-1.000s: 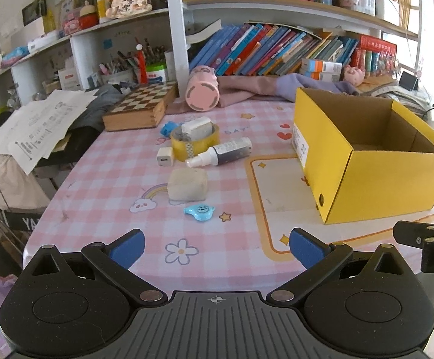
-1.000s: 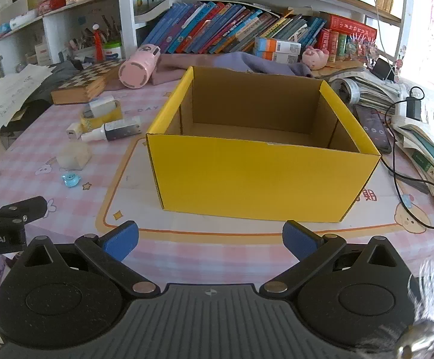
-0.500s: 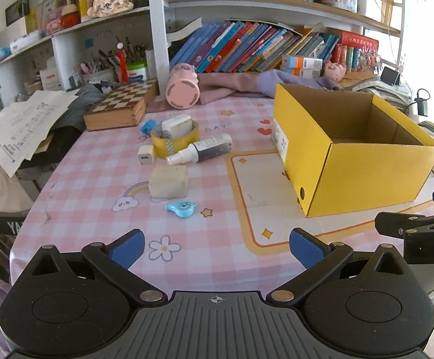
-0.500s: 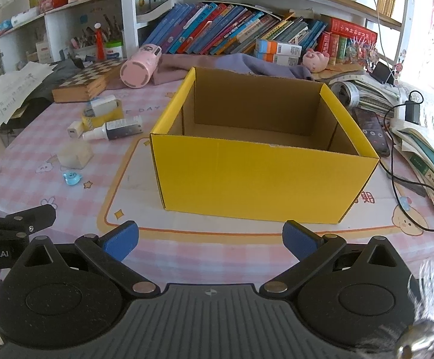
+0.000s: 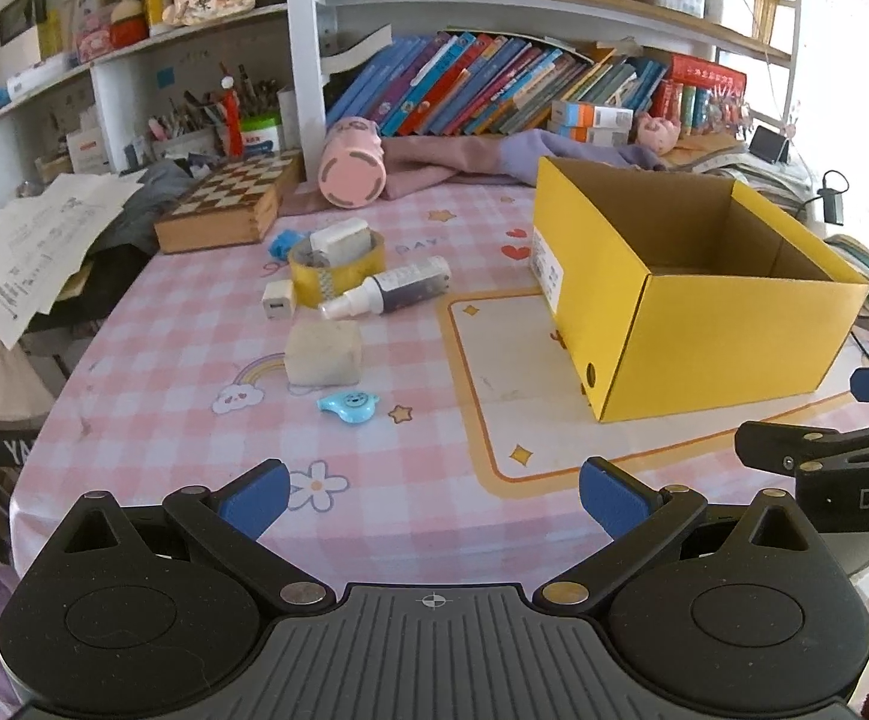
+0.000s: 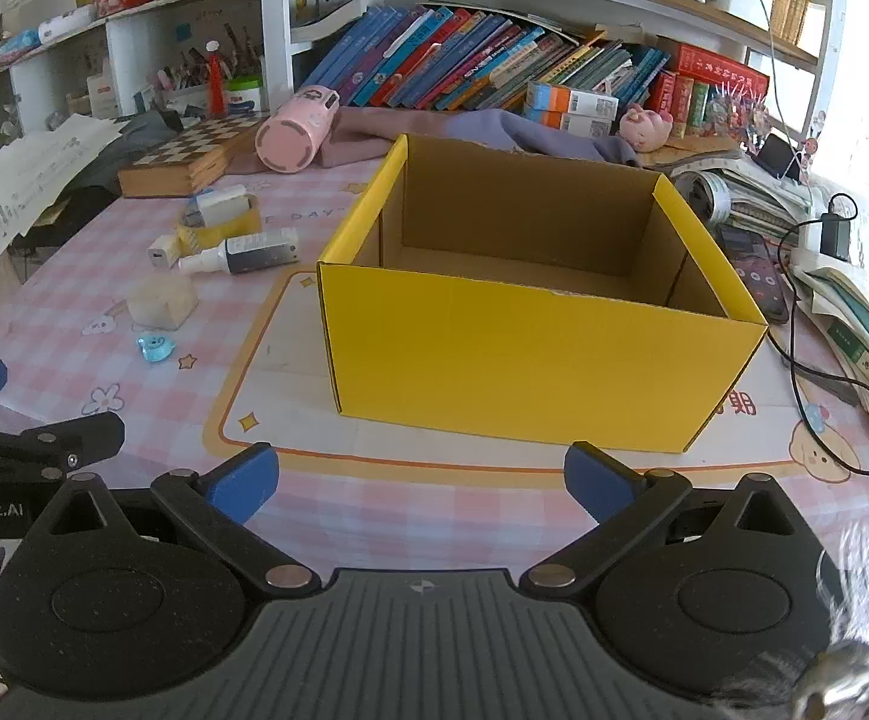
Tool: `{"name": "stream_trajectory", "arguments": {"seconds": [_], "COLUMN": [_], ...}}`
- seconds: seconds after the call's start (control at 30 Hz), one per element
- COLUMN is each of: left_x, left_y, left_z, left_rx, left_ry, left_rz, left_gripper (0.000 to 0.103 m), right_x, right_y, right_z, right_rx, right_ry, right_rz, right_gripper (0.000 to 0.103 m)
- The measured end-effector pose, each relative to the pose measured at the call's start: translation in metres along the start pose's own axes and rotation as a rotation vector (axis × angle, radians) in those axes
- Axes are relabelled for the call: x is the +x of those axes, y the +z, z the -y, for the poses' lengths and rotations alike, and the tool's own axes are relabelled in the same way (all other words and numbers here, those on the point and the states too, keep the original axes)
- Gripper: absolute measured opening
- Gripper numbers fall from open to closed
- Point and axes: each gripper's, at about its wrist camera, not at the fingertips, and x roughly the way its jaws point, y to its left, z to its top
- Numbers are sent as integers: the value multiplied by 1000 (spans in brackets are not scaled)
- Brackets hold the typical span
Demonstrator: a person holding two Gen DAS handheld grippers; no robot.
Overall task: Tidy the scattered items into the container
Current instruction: 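Move both tools from the box toward the scattered items on the table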
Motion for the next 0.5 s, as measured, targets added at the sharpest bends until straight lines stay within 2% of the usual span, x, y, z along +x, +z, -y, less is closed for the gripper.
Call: {"name": "stream_trajectory", "arguments": {"seconds": [0.5], "left_x": [5], "left_y": [-2], "left_z": [-4], "left_rx": [-22], "left_ry": [2], "left_rz": [-17], "left_gripper": [103], "right_x": [4], "right_y": [0], "right_z": [-5], "right_rx": [-35], "right_ry": [33], "right_rz": [-18], "right_gripper": [103]}}
